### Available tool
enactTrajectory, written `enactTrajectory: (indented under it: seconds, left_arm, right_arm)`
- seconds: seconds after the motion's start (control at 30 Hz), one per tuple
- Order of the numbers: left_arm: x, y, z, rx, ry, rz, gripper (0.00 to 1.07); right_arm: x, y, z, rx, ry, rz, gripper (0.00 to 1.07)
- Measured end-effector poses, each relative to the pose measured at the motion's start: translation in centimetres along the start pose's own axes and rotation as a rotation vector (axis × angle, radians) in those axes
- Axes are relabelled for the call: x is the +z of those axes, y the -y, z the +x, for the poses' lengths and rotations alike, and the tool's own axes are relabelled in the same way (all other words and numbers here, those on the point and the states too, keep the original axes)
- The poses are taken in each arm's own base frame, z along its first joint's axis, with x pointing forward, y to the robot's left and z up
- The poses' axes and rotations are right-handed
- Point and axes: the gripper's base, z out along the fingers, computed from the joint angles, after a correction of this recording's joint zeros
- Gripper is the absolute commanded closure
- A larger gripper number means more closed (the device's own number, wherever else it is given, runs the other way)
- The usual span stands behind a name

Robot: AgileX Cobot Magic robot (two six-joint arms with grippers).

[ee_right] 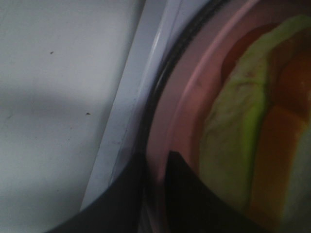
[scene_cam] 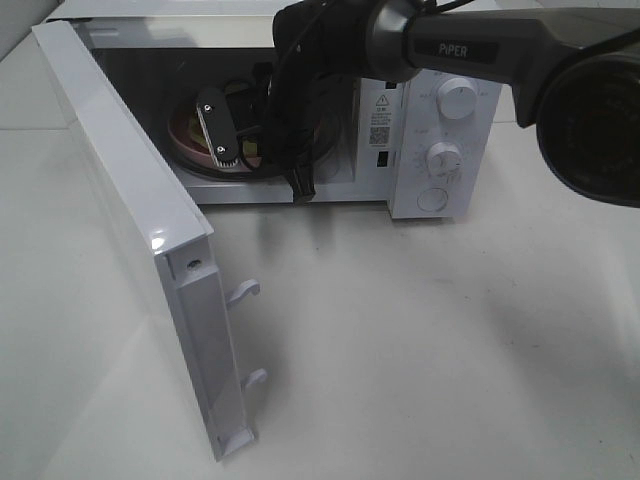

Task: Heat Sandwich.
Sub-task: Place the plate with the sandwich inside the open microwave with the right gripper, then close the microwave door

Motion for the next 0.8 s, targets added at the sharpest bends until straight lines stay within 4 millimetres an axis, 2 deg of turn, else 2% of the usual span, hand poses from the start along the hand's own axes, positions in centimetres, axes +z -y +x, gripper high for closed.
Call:
enactTrajectory:
  seconds: [0.03,0.07,0.13,0.17,0.3,0.53,0.8]
  left_arm:
    - [0.0,0.0,0.0,0.0,0.0,0.0,0.05]
    - [0.0,0.0,0.0,0.0,0.0,0.0,0.05]
    - [0.0,0.0,0.0,0.0,0.0,0.0,0.05]
    - [0.0,0.0,0.0,0.0,0.0,0.0,0.05]
    - [0.0,0.0,0.0,0.0,0.0,0.0,0.05]
    - [0.0,0.0,0.0,0.0,0.0,0.0,0.05]
    - [0.0,0.0,0.0,0.0,0.0,0.0,0.05]
  right_arm:
    - [0.0,0.1,0.0,0.008,0.0,0.003,0.64]
    - [0.0,0.1,0.0,0.008,0.0,0.003,0.64]
    - [-0.1,0.1,0.0,0.03,0.0,0.009,0.51]
    - [-0.1,0.1,0.0,0.04,-0.001,0.009,0.41]
    - [-0.1,0.2,0.0,0.088,0.0,0.011,0.3]
    - [-1.0,0.2,0.0,0.152,0.011,0.037,0.31]
    - [-2.4,-1.2,0.3,0.183,0.045,0.06,0.27]
